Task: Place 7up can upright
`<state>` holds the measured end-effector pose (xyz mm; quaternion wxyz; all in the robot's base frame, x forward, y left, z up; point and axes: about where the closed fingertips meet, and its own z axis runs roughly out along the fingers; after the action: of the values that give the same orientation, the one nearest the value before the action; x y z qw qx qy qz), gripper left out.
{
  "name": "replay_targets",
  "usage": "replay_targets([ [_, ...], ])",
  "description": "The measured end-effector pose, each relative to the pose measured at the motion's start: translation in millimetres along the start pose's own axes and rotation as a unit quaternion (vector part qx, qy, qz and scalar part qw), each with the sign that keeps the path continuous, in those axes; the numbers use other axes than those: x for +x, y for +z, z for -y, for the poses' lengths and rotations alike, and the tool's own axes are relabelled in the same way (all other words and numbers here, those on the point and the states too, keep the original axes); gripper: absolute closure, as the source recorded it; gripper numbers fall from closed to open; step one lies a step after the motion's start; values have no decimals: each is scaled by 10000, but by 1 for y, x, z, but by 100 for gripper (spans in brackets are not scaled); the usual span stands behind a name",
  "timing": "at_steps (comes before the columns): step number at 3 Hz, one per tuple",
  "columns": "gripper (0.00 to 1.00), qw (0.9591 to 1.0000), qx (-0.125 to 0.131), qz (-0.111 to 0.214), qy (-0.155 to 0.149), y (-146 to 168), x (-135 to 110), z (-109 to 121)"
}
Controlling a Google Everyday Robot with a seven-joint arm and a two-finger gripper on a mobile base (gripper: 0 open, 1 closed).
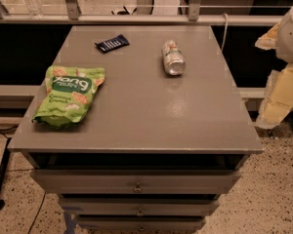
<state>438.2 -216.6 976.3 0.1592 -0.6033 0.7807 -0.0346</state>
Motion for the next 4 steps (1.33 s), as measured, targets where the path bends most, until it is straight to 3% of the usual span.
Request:
replay_targets([
  [2, 0, 9998, 22, 139, 110, -2, -6, 6],
  [3, 0, 9975, 43, 468, 530, -1, -18, 24],
  [4, 0, 9903, 174, 606, 1240, 5, -26, 45],
])
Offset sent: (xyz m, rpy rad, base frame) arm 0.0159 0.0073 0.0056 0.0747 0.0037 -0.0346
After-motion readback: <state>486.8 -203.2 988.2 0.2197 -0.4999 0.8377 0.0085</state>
